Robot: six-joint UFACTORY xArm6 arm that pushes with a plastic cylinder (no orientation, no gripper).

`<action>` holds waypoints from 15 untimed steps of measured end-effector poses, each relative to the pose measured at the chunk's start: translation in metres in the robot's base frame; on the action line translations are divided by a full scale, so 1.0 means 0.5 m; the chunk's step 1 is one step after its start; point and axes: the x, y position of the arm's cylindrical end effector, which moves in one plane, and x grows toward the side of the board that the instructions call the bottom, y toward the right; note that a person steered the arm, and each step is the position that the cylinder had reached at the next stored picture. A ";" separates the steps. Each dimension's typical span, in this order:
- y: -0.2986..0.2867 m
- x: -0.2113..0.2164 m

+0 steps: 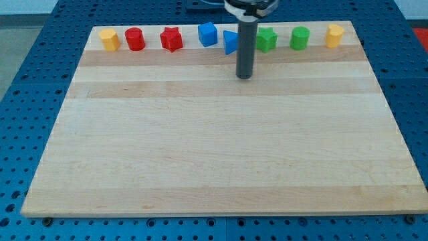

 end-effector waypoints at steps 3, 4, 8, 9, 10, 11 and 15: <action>-0.218 0.109; -0.321 0.119; -0.654 -0.025; -0.655 -0.203; -0.655 -0.266; -0.655 -0.272; -0.189 -0.038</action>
